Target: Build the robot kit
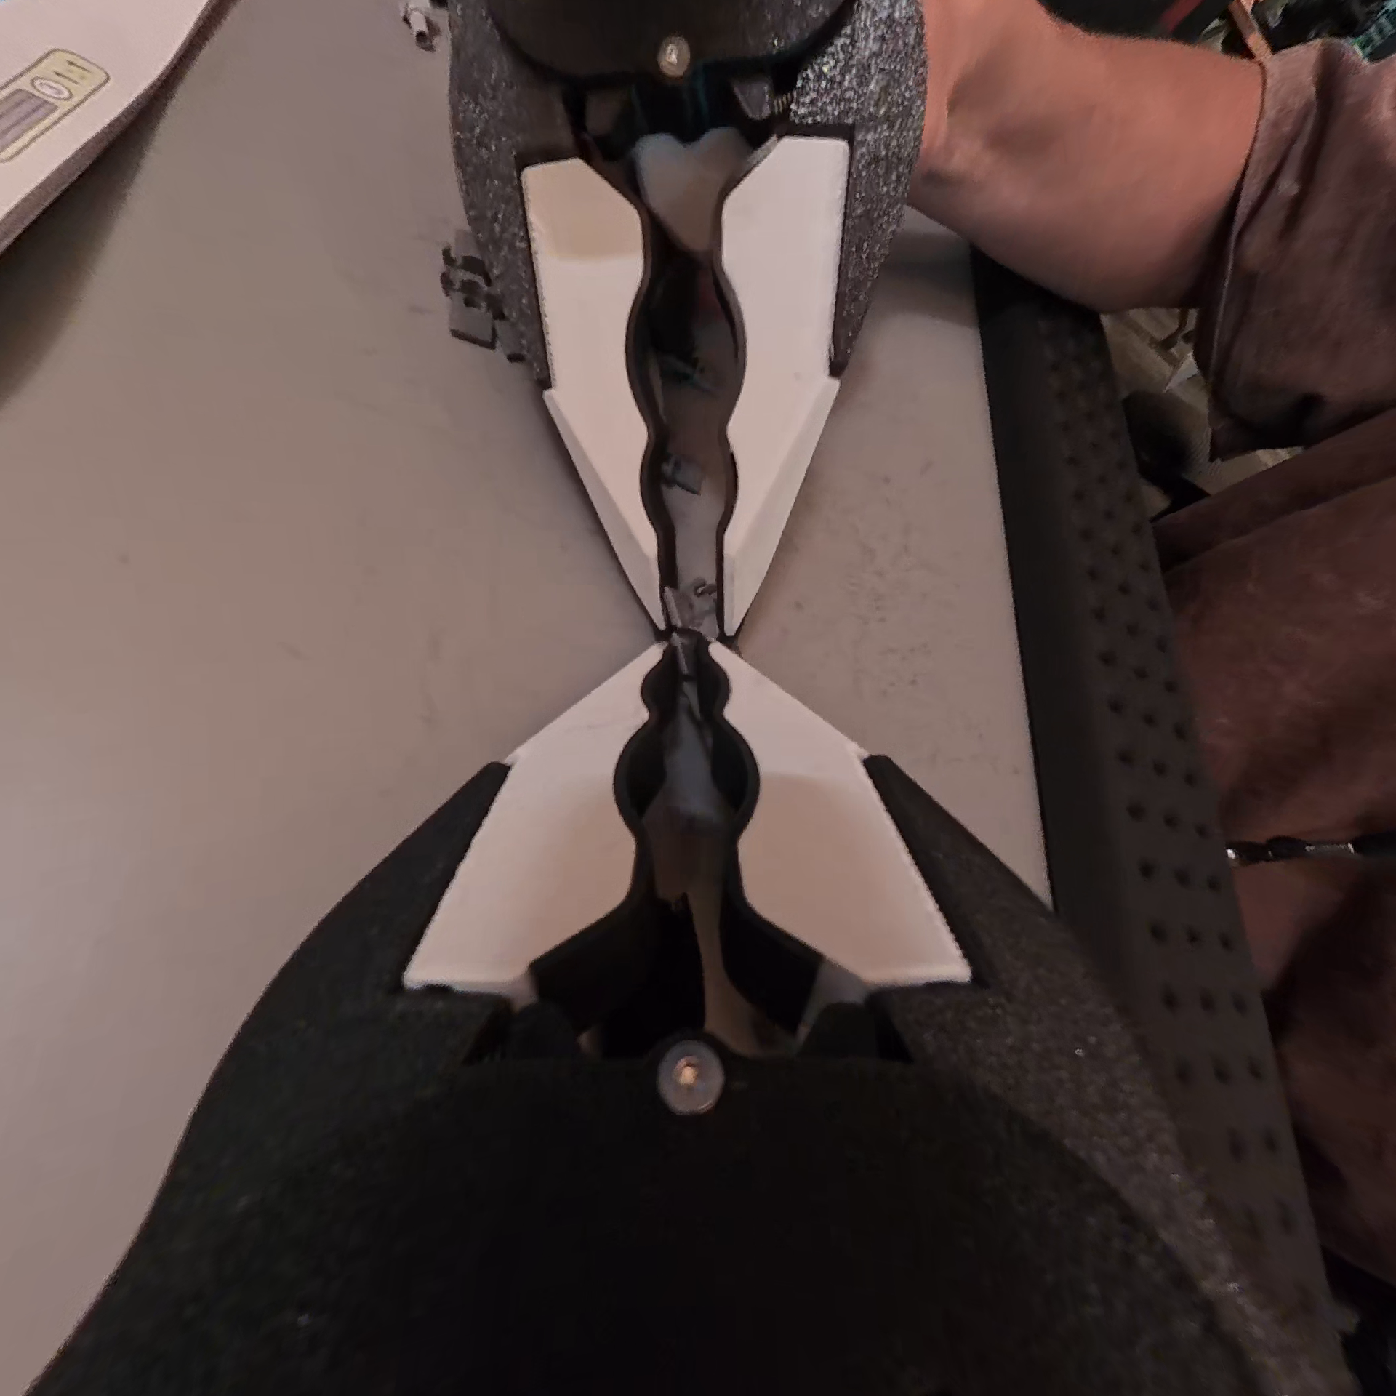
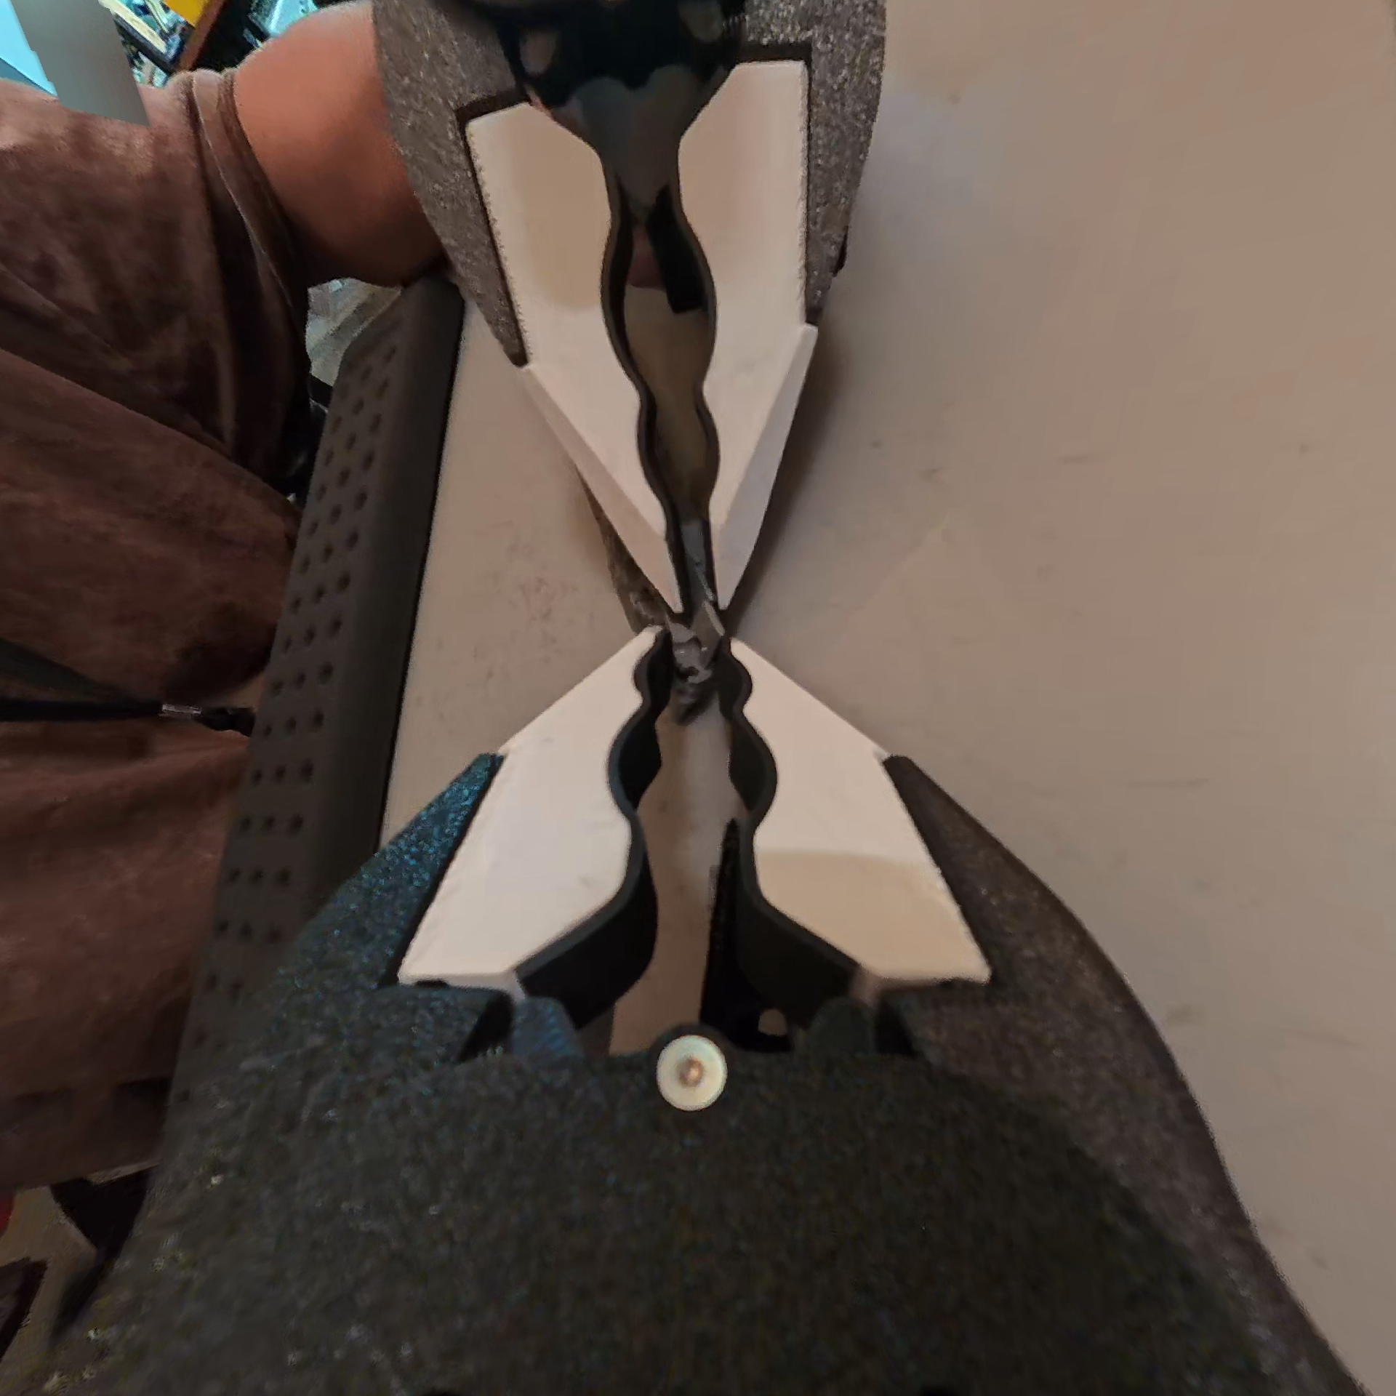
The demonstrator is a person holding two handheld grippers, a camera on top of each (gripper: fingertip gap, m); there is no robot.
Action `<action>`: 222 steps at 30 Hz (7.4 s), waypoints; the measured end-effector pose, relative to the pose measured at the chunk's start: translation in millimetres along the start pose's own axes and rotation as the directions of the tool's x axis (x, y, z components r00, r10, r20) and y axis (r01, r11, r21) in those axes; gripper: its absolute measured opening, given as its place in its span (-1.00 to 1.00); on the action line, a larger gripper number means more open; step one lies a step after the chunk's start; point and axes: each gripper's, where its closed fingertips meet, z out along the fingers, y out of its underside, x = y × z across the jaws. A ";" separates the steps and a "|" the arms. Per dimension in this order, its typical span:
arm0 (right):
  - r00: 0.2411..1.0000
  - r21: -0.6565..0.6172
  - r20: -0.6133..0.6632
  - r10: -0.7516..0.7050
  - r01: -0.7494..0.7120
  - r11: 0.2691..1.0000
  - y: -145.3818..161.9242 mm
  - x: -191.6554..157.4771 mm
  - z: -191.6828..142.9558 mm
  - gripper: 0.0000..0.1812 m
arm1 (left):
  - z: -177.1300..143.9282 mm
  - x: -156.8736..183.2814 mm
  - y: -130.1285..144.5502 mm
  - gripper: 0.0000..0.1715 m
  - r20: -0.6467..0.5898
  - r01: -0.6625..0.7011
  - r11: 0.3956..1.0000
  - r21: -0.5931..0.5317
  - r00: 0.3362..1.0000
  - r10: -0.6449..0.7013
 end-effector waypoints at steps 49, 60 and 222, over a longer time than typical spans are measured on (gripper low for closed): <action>0.985 0.000 -0.133 -0.113 0.114 0.994 8.2 -10.4 4.1 -0.88 | -2.5 11.7 -5.5 -0.96 0.066 -0.170 0.984 0.048 0.984 0.167; 0.971 -0.021 -0.176 -0.159 0.158 0.987 7.1 -8.8 6.0 -0.89 | -12.8 11.5 -2.4 -0.52 -0.049 -0.020 0.999 0.045 0.999 0.022; 0.859 0.381 -0.476 0.190 0.007 0.925 -54.1 40.3 -67.9 -0.61 | -110.6 -2.2 -18.9 -0.16 0.562 -0.119 0.993 0.016 0.823 0.090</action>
